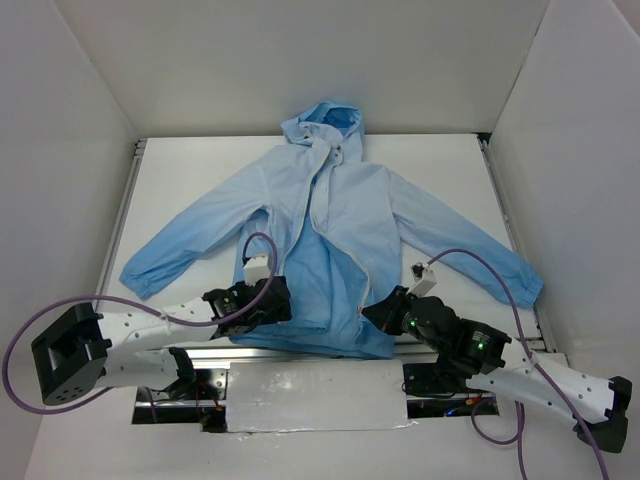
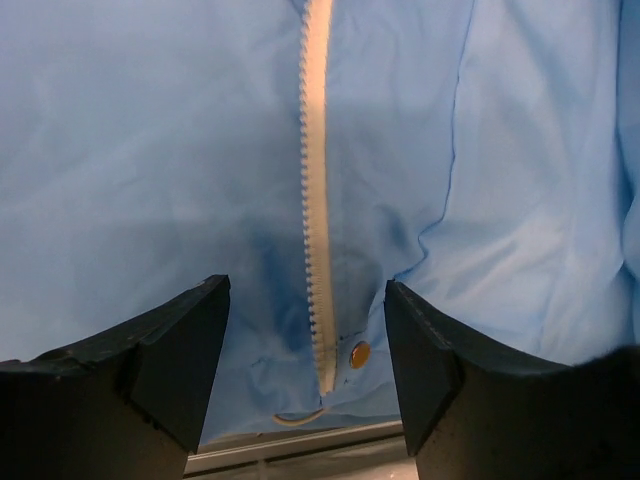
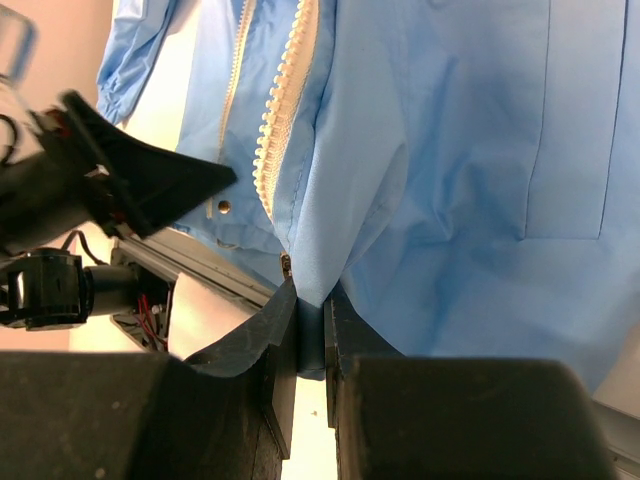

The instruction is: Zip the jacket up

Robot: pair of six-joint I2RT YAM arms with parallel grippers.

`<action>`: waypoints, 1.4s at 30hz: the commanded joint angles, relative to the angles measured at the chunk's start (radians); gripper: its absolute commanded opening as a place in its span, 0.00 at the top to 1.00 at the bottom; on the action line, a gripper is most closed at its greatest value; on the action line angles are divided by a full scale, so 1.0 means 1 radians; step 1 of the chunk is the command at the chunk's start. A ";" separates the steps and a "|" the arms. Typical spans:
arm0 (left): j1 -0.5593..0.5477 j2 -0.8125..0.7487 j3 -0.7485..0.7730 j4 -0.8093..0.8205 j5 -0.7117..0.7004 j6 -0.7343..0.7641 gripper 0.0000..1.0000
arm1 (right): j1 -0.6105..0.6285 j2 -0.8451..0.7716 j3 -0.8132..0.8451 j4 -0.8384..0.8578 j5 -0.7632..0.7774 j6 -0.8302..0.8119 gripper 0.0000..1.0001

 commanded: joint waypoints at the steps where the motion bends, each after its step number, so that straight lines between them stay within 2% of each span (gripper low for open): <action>1: 0.027 -0.021 -0.046 0.226 0.152 0.071 0.25 | -0.002 -0.003 0.052 0.029 0.017 -0.014 1.00; 3: 0.069 -0.009 -0.073 0.300 0.201 0.083 0.28 | -0.002 -0.006 0.047 0.031 0.017 -0.011 1.00; 5: 0.093 0.006 -0.095 0.371 0.269 0.095 0.34 | -0.002 -0.007 0.046 0.034 0.016 -0.011 1.00; 6: 0.107 0.020 -0.102 0.392 0.284 0.101 0.41 | -0.002 -0.009 0.044 0.034 0.016 -0.010 1.00; 8: 0.115 0.032 -0.127 0.459 0.321 0.106 0.44 | 0.000 -0.006 0.042 0.034 0.014 -0.011 1.00; 11: 0.147 0.048 -0.156 0.514 0.381 0.106 0.67 | -0.002 -0.010 0.039 0.028 0.016 -0.008 1.00; 12: 0.174 0.049 -0.158 0.510 0.389 0.107 0.84 | 0.000 -0.012 0.039 0.023 0.016 -0.008 1.00; 14: 0.210 0.025 -0.136 0.437 0.372 0.109 0.97 | -0.002 -0.022 0.042 0.016 0.022 -0.008 1.00; 15: 0.251 0.013 -0.121 0.306 0.314 0.118 1.00 | -0.002 -0.027 0.045 0.003 0.023 -0.010 1.00; 17: 0.297 -0.038 -0.030 0.112 0.211 0.120 1.00 | 0.000 -0.039 0.047 -0.007 0.031 -0.010 1.00; 18: 0.335 -0.052 0.009 -0.101 0.071 0.105 1.00 | 0.000 -0.044 0.047 -0.017 0.036 -0.013 1.00; 20: 0.359 -0.084 0.162 -0.333 -0.098 0.060 1.00 | -0.002 -0.042 0.047 -0.020 0.040 -0.013 1.00; 21: 0.375 -0.090 0.213 -0.443 -0.254 -0.005 1.00 | -0.002 -0.039 0.047 -0.023 0.040 -0.013 1.00; 22: 0.382 -0.098 0.271 -0.658 -0.322 -0.047 1.00 | -0.002 -0.035 0.049 -0.021 0.042 -0.013 1.00; 23: 0.385 -0.107 0.381 -0.756 -0.382 -0.082 1.00 | -0.002 -0.024 0.052 -0.014 0.039 -0.014 1.00; 24: 0.379 -0.113 0.432 -0.859 -0.435 -0.203 1.00 | -0.002 -0.018 0.053 -0.008 0.036 -0.017 1.00; 25: 0.376 -0.125 0.478 -0.919 -0.464 -0.178 1.00 | 0.000 -0.012 0.053 0.000 0.033 -0.021 1.00; 28: 0.374 -0.182 0.526 -0.797 -0.437 0.030 1.00 | -0.002 0.007 0.052 0.028 0.019 -0.031 1.00; 29: 0.376 -0.194 0.508 -0.621 -0.380 0.218 1.00 | 0.000 0.011 0.050 0.038 0.014 -0.034 1.00; 31: 0.374 -0.167 0.467 -0.500 -0.246 0.313 1.00 | -0.002 0.013 0.050 0.040 0.013 -0.037 1.00; 32: 0.362 -0.117 0.447 -0.443 -0.091 0.346 1.00 | -0.002 0.011 0.050 0.038 0.014 -0.039 1.00; 33: 0.296 -0.086 0.430 -0.342 -0.044 0.371 1.00 | 0.000 0.010 0.052 0.035 0.014 -0.040 1.00; 34: 0.232 -0.005 0.415 -0.306 -0.065 0.359 1.00 | 0.000 0.004 0.055 0.031 0.017 -0.039 1.00; 35: 0.086 0.053 0.424 -0.273 -0.096 0.329 1.00 | -0.002 0.001 0.056 0.020 0.020 -0.039 1.00; 38: -0.096 0.329 0.557 -0.317 -0.131 0.289 1.00 | 0.000 -0.018 0.059 -0.001 0.029 -0.033 1.00; 40: -0.156 0.502 0.670 -0.367 -0.177 0.255 1.00 | -0.002 -0.030 0.067 -0.014 0.034 -0.031 1.00; 42: -0.209 0.583 0.733 -0.407 -0.208 0.215 1.00 | -0.002 -0.036 0.076 -0.044 0.037 -0.022 1.00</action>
